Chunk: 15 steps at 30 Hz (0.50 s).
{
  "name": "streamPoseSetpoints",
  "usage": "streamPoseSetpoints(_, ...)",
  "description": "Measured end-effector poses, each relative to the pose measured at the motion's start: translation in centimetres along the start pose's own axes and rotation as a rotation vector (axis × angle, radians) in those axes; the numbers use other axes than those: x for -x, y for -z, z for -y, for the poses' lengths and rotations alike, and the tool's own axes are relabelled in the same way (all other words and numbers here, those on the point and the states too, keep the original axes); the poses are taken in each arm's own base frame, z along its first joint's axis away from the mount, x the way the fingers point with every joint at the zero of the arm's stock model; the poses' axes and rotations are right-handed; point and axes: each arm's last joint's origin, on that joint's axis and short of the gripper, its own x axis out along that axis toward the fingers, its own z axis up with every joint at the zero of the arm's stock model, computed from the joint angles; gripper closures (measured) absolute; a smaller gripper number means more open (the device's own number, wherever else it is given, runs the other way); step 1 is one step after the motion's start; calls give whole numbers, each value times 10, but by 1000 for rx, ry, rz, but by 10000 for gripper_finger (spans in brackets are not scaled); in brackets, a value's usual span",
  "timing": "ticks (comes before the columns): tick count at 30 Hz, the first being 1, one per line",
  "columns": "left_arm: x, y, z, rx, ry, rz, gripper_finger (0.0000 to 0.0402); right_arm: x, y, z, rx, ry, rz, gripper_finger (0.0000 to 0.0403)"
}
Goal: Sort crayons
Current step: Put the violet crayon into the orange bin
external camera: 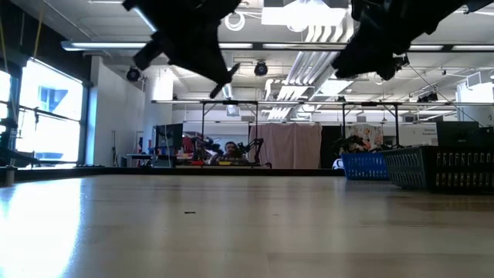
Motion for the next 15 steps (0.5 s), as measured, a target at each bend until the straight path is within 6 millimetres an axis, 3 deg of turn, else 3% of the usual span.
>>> streamPoseSetpoints(6,-11,-22,13,-59,114,83,401,1,-10,-4,-33,4,122,290)
streamPoseSetpoints(15,-6,-38,31,-125,325,167,401,7,-19,-20,32,-103,245,290)
